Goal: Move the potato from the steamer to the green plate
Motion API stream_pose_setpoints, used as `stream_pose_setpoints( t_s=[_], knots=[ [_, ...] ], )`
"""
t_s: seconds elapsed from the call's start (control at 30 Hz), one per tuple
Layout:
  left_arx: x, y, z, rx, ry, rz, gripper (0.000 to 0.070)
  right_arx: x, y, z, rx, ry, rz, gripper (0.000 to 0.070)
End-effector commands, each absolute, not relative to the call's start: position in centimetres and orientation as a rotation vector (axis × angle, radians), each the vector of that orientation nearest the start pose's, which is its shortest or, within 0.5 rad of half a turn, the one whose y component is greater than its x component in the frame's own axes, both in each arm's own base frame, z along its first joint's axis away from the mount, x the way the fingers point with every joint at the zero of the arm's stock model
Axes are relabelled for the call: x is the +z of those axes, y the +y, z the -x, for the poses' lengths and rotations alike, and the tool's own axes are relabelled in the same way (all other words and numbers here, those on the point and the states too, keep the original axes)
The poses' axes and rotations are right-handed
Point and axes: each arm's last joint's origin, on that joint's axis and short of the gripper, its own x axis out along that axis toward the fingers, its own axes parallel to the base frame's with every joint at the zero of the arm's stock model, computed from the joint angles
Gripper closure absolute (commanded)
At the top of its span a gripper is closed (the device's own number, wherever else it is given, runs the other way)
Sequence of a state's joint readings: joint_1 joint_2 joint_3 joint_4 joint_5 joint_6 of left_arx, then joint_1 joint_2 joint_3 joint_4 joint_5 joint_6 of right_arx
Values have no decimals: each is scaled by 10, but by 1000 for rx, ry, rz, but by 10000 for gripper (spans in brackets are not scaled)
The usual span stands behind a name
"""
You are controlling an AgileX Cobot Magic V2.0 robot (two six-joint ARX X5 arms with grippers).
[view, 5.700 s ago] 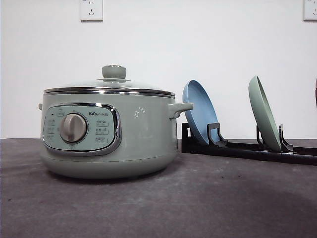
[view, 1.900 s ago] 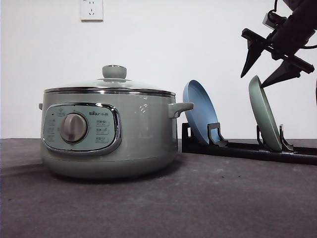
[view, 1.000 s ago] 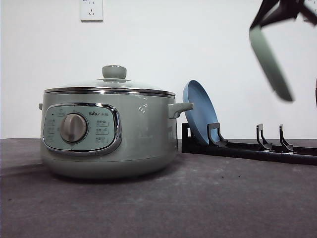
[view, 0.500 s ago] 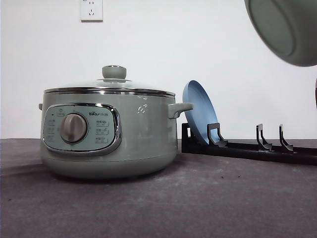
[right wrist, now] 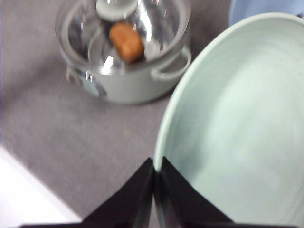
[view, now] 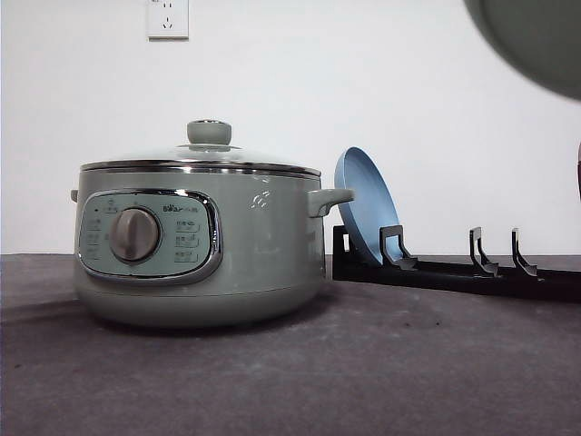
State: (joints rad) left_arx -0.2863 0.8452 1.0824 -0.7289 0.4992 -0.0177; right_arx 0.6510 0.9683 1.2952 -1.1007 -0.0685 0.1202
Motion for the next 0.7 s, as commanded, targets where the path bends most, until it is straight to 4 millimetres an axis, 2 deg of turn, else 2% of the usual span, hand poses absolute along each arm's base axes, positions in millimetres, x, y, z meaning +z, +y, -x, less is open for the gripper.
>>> stream_pose_setpoints(
  t_s=[0.0,0.37,0.47,0.67],
  knots=[
    [378,-57,-141,-777,487,70,28,379,102,-121,634,822,120,693],
    [378,-57,-141,-777,486,66,28,282,144,-119,562,984,264,693],
    [378,-57,-141,-777,487,66,28,261,157,-117,535,1026,330,693],
    [378,-57,-142,-777,489,66,28,231,189,-115,561,1063,451,693]
  ],
)
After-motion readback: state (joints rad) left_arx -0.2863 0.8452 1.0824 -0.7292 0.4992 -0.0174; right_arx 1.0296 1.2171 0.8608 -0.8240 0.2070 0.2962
